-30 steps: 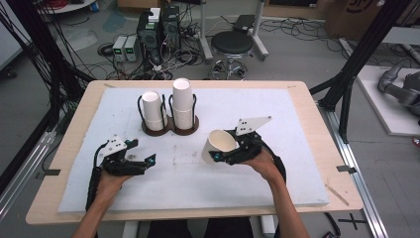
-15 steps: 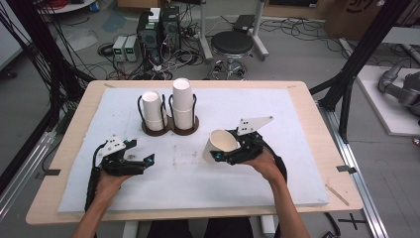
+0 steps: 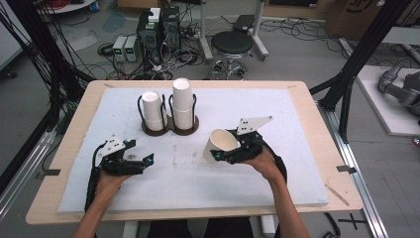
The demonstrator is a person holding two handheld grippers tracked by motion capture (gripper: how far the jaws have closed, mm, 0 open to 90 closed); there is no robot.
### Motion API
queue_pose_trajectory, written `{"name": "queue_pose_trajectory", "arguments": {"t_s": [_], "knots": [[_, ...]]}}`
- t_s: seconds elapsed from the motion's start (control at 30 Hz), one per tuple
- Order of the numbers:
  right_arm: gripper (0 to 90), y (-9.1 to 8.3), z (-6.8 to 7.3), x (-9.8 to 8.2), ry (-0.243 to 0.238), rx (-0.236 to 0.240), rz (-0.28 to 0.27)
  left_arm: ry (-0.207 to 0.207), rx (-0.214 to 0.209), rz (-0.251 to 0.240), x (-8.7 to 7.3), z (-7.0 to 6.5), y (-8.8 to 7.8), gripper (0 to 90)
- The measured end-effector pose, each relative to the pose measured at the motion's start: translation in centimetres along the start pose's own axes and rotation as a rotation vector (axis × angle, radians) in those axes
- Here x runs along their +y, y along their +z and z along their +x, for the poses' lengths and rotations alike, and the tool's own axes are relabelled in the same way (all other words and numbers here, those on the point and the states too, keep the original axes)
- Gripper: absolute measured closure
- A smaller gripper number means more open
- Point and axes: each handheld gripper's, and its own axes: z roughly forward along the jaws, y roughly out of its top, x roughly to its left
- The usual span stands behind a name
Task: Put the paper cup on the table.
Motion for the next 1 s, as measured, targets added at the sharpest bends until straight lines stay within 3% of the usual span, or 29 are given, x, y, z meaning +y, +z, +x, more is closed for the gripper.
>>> {"name": "queue_pose_trajectory", "arguments": {"t_s": [0.23, 0.67, 1.0], "knots": [[31.0, 0.7, 0.0, -0.2, 0.008, -0.026, 0.011, -0.003, 0.012, 0.001, -0.2, 0.2, 0.1, 6.9], [31.0, 2.3, 0.3, -0.4, -0.015, -0.084, 0.089, -0.003, 0.013, -0.001, -0.4, 0.4, 0.1, 6.9], [31.0, 3.7, 0.4, -0.8, -0.037, -0.082, 0.164, 0.003, 0.015, 0.005, -0.6, 0.4, 0.2, 6.9]]}}
